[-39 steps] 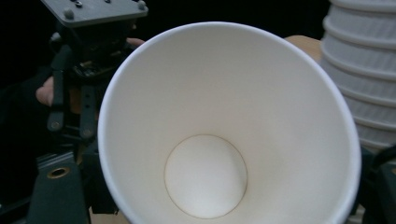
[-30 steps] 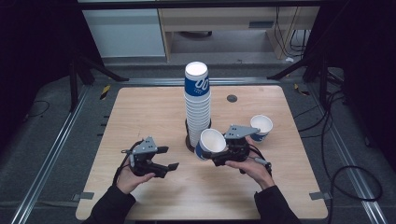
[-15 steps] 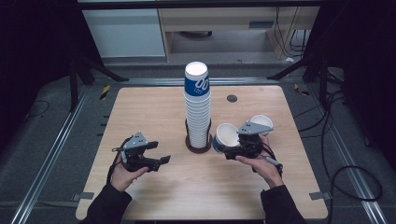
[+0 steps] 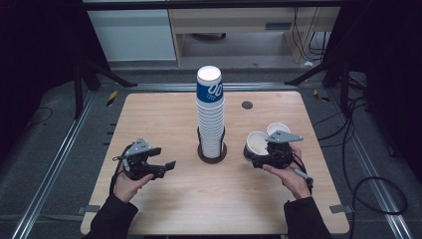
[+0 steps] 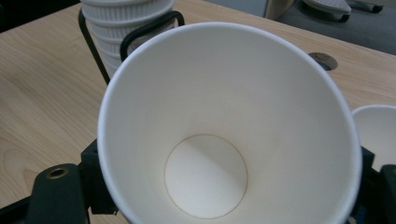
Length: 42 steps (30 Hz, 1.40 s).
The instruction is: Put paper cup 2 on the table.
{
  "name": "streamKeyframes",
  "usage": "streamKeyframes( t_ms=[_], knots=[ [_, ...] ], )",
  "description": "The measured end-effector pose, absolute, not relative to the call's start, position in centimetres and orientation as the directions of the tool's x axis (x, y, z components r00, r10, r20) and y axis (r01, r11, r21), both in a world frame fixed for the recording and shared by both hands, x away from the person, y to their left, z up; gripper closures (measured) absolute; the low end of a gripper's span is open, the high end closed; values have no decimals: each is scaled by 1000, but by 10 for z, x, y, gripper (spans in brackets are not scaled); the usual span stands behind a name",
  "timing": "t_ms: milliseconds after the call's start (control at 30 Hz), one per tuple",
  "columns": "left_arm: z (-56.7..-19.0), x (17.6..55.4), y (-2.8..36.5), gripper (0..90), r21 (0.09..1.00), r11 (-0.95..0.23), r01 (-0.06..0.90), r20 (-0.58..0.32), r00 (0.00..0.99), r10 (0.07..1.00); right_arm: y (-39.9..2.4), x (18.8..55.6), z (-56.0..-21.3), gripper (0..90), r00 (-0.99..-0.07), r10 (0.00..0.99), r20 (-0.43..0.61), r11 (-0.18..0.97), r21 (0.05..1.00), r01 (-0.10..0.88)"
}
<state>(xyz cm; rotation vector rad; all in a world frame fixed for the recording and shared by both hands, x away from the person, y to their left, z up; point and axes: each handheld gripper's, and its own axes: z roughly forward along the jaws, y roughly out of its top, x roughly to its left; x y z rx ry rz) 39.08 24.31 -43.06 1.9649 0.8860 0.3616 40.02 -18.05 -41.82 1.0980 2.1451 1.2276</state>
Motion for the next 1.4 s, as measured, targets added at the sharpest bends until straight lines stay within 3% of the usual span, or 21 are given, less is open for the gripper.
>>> streamKeyframes(
  t_ms=[767, 1400],
  knots=[
    [-432, 392, 250, 182, 838, -308, 451, -87, 666, 741, -204, 406, -443, 195, -518, 855, -22, 331, 792, 513],
    [-436, 393, 249, 180, 826, -326, 459, -82, 670, 738, -200, 410, -463, 184, -539, 842, 3, 353, 753, 556]
  ],
)
